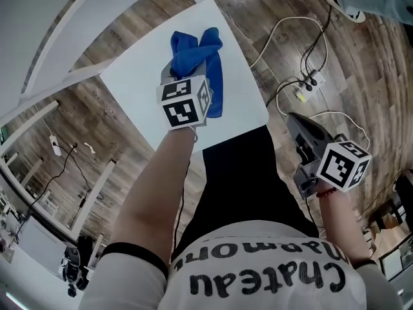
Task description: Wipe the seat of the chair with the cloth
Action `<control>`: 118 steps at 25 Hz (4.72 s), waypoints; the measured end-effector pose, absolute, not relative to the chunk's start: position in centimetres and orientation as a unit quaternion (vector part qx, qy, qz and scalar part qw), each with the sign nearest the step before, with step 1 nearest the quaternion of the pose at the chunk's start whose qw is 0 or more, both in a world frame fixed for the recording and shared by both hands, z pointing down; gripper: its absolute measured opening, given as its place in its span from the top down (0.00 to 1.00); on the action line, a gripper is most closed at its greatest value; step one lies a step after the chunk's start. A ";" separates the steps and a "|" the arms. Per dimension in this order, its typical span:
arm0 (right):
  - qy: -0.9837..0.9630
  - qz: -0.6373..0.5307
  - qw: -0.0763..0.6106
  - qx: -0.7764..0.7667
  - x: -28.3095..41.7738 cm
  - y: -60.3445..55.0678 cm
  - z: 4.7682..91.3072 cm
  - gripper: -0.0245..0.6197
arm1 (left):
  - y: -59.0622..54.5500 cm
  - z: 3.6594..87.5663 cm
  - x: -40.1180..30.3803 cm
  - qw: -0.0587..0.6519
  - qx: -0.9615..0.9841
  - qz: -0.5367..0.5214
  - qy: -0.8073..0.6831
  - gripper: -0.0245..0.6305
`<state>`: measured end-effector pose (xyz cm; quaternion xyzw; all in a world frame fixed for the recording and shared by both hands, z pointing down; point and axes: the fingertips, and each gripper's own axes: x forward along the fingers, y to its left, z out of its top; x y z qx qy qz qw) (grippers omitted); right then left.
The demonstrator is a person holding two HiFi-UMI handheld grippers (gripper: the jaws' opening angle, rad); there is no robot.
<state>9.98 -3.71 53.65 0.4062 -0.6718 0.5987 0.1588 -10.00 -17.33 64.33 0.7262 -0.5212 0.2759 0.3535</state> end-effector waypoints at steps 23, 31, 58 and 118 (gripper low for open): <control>-0.675 0.603 0.154 0.396 11.2 -5.4 53.6 0.94 | -14.0 59.9 -7.6 0.325 0.749 0.271 -0.510 0.75; -0.711 0.595 0.205 0.314 3.8 -5.6 53.4 0.94 | -4.1 61.6 -29.5 0.370 0.558 0.328 -0.666 0.75; -0.698 0.616 0.210 0.297 0.2 -3.2 54.8 0.94 | -4.2 64.4 -31.0 0.409 0.542 0.299 -0.671 0.75; -0.712 0.600 0.201 0.304 -4.5 4.8 52.5 0.94 | 2.5 64.4 -30.7 0.377 0.618 0.309 -0.617 0.77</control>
